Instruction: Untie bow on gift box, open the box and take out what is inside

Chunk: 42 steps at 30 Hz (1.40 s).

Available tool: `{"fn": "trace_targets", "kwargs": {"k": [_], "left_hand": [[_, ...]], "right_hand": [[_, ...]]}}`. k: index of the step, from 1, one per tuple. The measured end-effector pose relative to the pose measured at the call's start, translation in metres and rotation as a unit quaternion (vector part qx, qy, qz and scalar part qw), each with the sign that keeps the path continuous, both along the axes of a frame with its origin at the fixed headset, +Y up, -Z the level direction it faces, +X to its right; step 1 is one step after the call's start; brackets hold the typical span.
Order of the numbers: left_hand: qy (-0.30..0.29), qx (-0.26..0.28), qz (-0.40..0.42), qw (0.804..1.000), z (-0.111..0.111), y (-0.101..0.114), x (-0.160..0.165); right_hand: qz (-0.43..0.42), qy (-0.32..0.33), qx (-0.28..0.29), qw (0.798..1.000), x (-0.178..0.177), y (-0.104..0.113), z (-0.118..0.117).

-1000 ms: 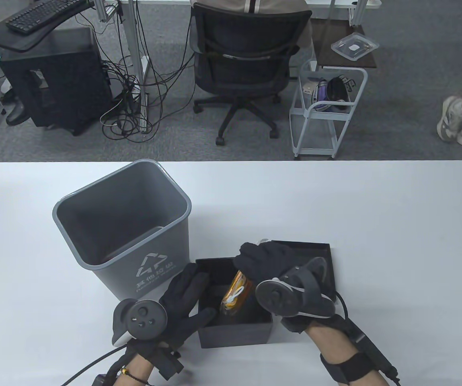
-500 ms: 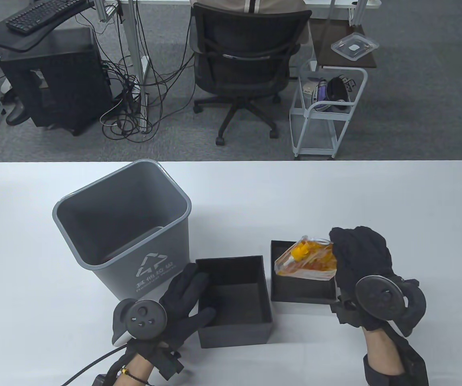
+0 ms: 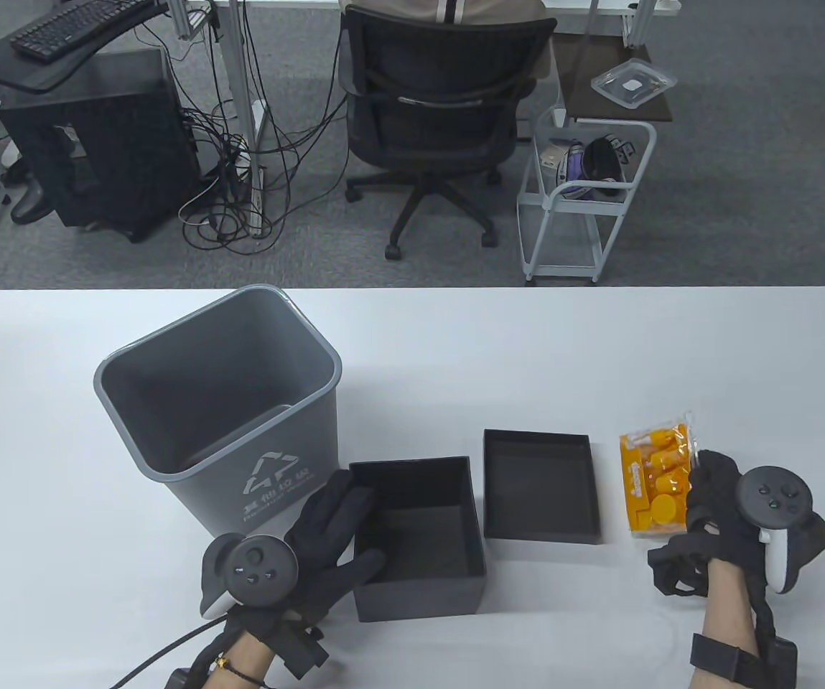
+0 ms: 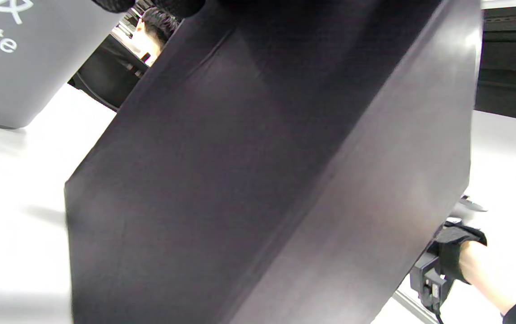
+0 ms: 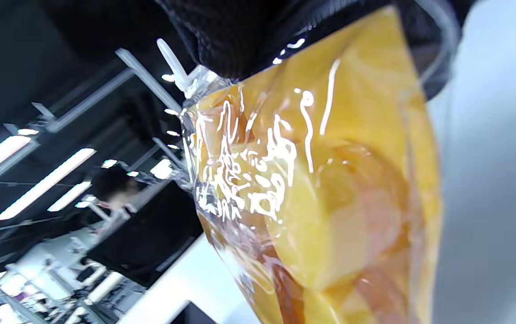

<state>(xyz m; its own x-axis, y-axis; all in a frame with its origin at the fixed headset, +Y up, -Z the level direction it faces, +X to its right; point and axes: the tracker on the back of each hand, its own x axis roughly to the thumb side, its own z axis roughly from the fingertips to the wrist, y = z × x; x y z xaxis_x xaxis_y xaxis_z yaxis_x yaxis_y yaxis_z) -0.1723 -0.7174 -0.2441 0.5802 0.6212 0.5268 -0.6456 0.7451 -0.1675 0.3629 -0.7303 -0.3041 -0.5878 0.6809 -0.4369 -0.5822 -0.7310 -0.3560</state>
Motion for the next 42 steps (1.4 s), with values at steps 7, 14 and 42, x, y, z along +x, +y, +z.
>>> {"fn": "trace_targets", "kwargs": {"k": [7, 14, 42], "left_hand": [[-0.001, -0.002, 0.001, 1.000, 0.000, 0.000, 0.000], [-0.001, -0.002, 0.001, 1.000, 0.000, 0.000, 0.000], [-0.001, -0.002, 0.000, 1.000, 0.000, 0.000, 0.000]], "right_hand": [[0.041, 0.000, -0.104, 0.994, 0.002, -0.022, -0.004], [0.148, 0.107, -0.087, 0.979, -0.049, 0.001, -0.008], [0.169, 0.410, 0.006, 0.896, -0.158, 0.030, 0.006]]}}
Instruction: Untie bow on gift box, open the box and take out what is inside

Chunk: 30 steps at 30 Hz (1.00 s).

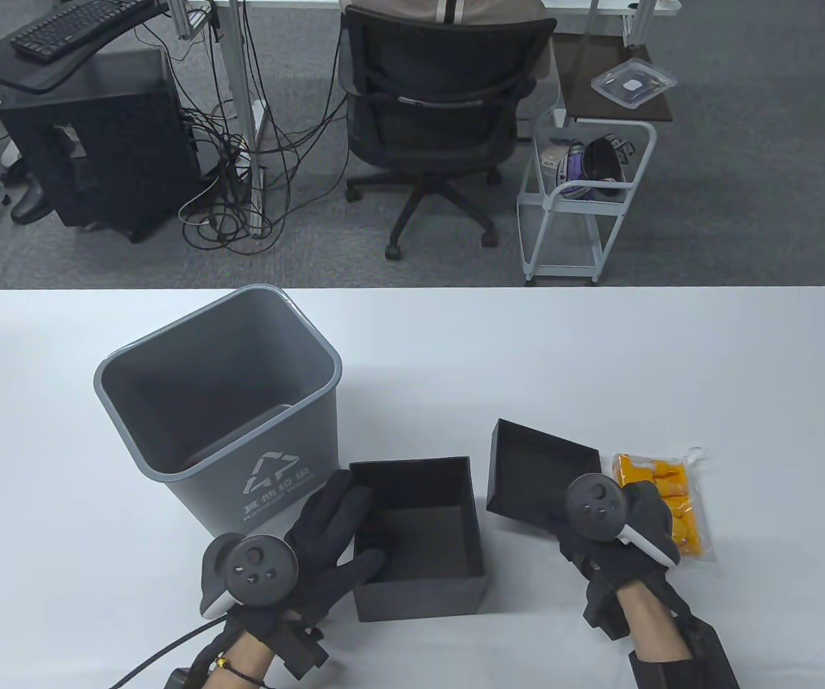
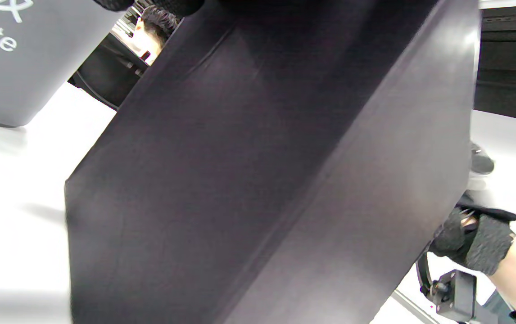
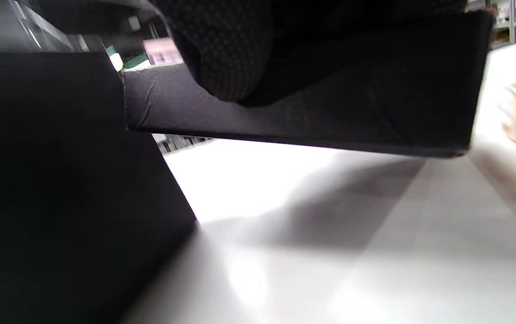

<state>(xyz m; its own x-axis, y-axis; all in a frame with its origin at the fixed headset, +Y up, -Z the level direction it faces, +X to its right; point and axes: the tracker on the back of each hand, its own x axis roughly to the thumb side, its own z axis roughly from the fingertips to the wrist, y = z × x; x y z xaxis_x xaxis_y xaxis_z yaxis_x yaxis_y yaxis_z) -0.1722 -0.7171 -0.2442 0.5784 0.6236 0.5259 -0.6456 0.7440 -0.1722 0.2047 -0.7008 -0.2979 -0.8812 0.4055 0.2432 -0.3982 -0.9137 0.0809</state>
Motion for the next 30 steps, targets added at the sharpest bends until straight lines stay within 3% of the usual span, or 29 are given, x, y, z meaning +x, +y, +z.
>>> {"fn": "trace_targets", "kwargs": {"k": [3, 8, 12, 17, 23, 29, 30], "left_hand": [[0.000, -0.001, 0.001, 1.000, 0.000, 0.000, 0.000], [-0.002, -0.003, 0.002, 1.000, 0.000, 0.000, 0.000], [-0.002, -0.007, 0.005, 1.000, 0.000, 0.000, 0.000], [0.011, -0.008, 0.049, 0.999, -0.001, 0.006, -0.005], [-0.023, -0.007, 0.195, 0.981, 0.005, 0.019, -0.011], [-0.084, -0.013, 0.277, 0.957, 0.010, 0.027, -0.007], [-0.085, -0.015, 0.286, 0.954, 0.011, 0.028, -0.006]], "right_hand": [[-0.104, 0.011, 0.038, 0.994, 0.005, 0.019, 0.007], [-0.329, 0.090, 0.070, 0.938, 0.005, 0.041, 0.021], [-0.424, 0.148, 0.060, 0.892, -0.003, 0.047, 0.027], [-0.508, 0.229, -0.001, 0.830, -0.020, 0.049, 0.033], [-0.552, 0.319, -0.100, 0.764, -0.052, 0.039, 0.038], [-0.630, 0.356, -0.195, 0.662, -0.074, 0.022, 0.040], [-0.637, 0.352, -0.200, 0.656, -0.075, 0.021, 0.040]]}}
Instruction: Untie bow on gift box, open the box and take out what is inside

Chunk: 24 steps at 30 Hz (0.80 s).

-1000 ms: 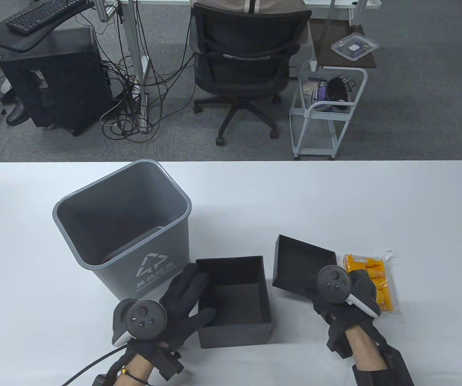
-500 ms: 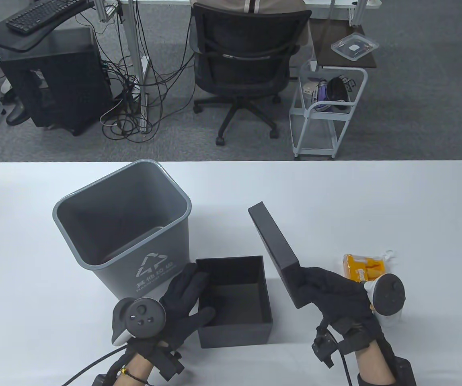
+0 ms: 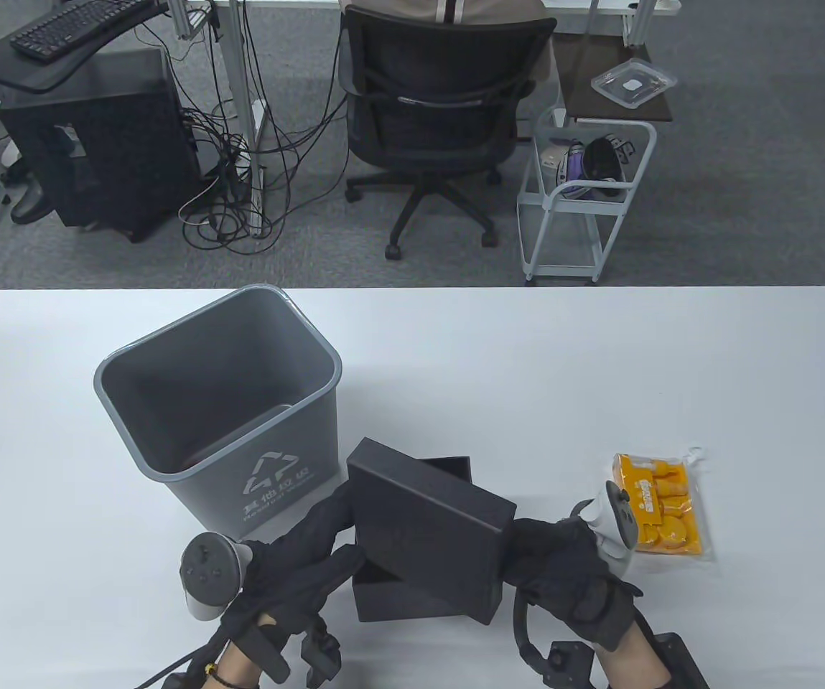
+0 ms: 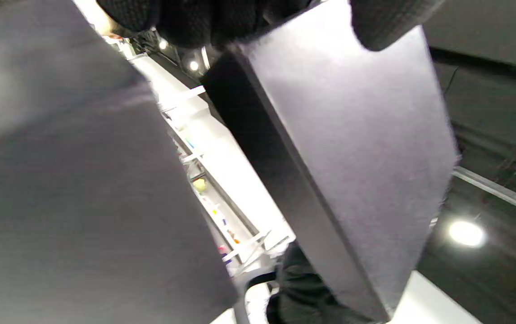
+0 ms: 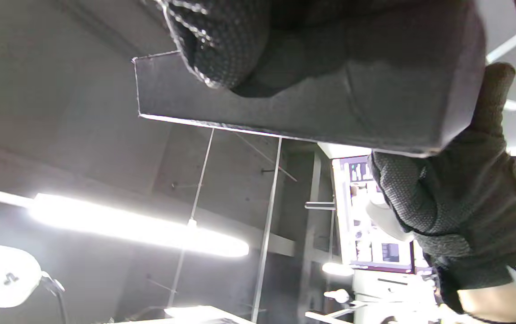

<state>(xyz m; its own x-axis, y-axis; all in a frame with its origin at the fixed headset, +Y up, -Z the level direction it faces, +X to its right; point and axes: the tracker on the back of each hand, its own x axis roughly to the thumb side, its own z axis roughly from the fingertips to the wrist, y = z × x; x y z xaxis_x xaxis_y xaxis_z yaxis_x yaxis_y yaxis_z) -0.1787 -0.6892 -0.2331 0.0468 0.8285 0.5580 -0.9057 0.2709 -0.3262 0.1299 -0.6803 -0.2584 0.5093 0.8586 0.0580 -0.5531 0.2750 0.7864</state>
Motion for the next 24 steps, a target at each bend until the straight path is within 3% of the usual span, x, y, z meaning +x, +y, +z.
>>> {"fn": "trace_targets", "kwargs": {"k": [2, 5, 9, 11, 15, 24], "left_hand": [[0.013, -0.005, 0.013, 1.000, 0.000, 0.001, -0.003], [0.038, -0.014, 0.041, 0.998, 0.000, 0.003, -0.009], [0.100, -0.011, 0.014, 0.995, 0.001, 0.004, -0.013], [0.122, -0.021, 0.003, 0.992, 0.002, 0.004, -0.013], [0.148, -0.020, -0.011, 0.989, 0.002, 0.003, -0.016], [0.185, -0.023, -0.084, 0.979, 0.001, 0.003, -0.020]], "right_hand": [[-0.008, -0.015, -0.020, 1.000, 0.002, -0.003, -0.002], [0.042, -0.111, -0.025, 0.993, 0.010, -0.009, -0.007], [0.113, -0.261, -0.043, 0.958, 0.018, -0.013, -0.006], [0.124, -0.299, -0.029, 0.946, 0.019, -0.012, -0.005], [0.156, -0.292, 0.020, 0.944, 0.018, -0.009, -0.004], [0.258, -0.337, 0.056, 0.904, 0.019, -0.018, -0.007]]}}
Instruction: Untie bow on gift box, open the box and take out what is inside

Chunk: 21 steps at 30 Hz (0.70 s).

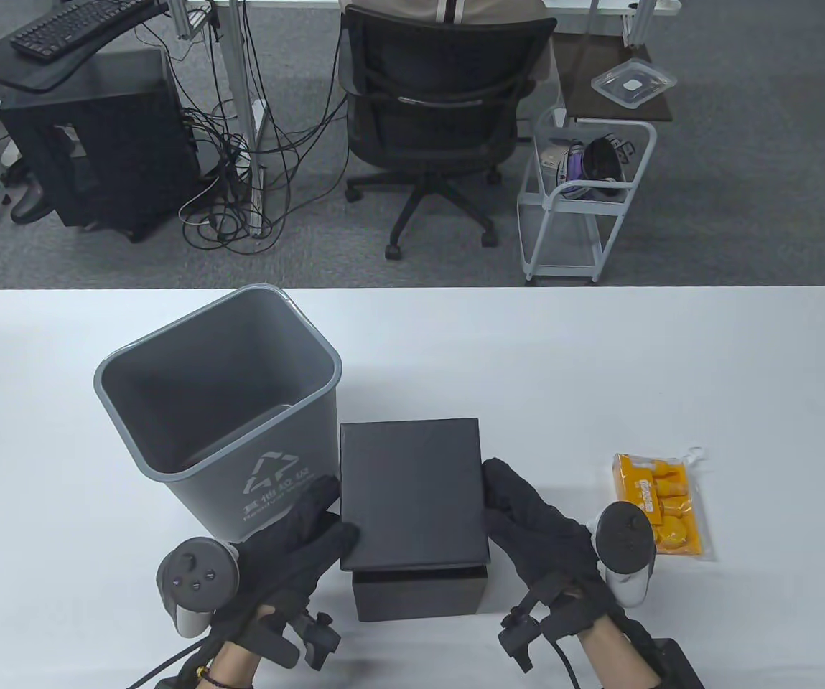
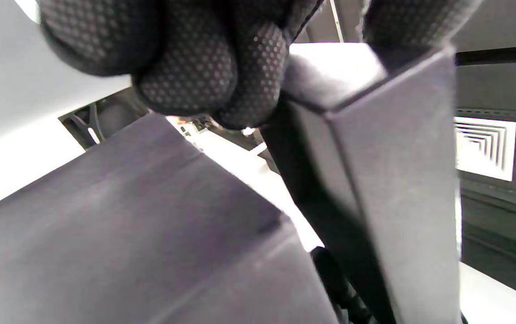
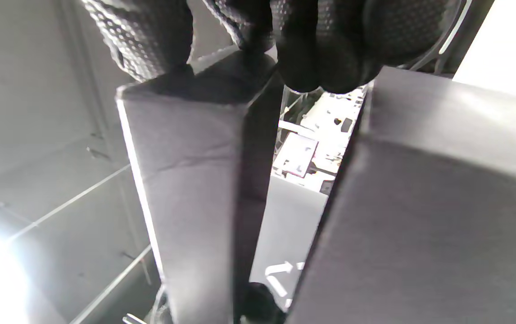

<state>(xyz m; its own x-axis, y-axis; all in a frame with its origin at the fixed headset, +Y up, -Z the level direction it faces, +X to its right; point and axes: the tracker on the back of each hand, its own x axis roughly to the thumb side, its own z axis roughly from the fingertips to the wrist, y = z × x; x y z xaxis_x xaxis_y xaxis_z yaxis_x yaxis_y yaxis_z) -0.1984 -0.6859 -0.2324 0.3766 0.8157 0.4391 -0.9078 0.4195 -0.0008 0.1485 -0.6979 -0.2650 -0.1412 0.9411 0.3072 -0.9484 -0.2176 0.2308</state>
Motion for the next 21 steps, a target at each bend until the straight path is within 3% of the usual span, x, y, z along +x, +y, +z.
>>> {"fn": "trace_targets", "kwargs": {"k": [8, 15, 21], "left_hand": [[0.019, -0.043, -0.059, 0.997, -0.002, -0.004, 0.000], [0.008, -0.082, -0.050, 0.995, -0.006, -0.009, 0.000], [-0.014, -0.107, -0.044, 0.993, -0.006, -0.009, 0.002]], "right_hand": [[0.058, -0.018, -0.008, 0.998, -0.002, -0.007, -0.001], [0.076, -0.013, -0.047, 0.996, -0.001, -0.012, -0.003], [0.079, -0.014, -0.047, 0.996, 0.001, -0.008, -0.002]]}}
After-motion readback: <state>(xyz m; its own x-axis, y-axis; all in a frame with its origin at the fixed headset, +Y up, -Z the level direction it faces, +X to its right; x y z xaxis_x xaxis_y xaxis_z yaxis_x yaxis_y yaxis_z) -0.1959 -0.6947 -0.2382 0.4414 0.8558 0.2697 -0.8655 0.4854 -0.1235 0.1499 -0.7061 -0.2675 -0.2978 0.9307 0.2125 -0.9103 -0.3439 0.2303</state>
